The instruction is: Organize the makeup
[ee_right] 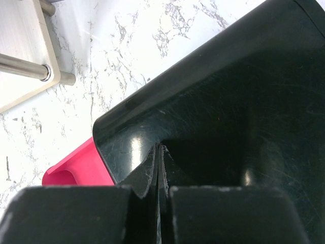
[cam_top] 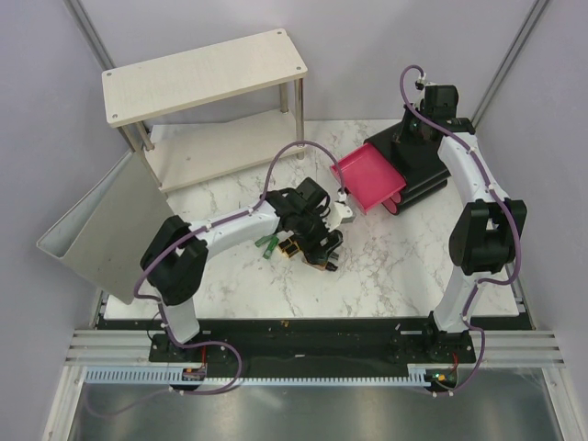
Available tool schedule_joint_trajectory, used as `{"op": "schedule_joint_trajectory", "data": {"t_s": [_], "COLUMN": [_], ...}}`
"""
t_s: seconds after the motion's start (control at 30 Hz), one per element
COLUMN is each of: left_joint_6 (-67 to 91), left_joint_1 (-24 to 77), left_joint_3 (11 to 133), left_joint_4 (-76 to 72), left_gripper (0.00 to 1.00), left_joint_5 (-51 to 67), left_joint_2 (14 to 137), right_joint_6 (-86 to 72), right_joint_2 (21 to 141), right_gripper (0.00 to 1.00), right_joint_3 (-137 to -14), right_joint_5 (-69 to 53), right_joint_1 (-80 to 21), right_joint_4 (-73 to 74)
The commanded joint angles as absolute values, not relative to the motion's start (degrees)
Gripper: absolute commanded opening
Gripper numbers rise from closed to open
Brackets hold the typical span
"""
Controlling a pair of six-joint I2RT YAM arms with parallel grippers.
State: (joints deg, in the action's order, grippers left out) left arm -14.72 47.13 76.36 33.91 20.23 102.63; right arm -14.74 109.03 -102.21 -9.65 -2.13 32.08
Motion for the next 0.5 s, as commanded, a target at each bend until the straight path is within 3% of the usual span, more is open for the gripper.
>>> {"op": "schedule_joint_trajectory", "data": {"t_s": [0.0,0.47], "left_joint_6": [-18.28,-17.75], "left_joint_1": [48.51,49.31], "left_joint_3": [79.19,77.34], "left_joint_4": [40.24,39.56], "left_gripper": [0.80,0.77], "left_joint_5": [23.47,20.48], "left_joint_2": [104.68,105.64], "right_joint_6": [-13.27,-13.27], "right_joint_2": [110.83,110.48], "right_gripper": [0.00,0.00], "right_joint_3": [-99.67,-99.32], "right_joint_5": [-9.58,-9.76], "right_joint_1": [-2.20,-2.20], "right_joint_4": [38.94,38.85]}}
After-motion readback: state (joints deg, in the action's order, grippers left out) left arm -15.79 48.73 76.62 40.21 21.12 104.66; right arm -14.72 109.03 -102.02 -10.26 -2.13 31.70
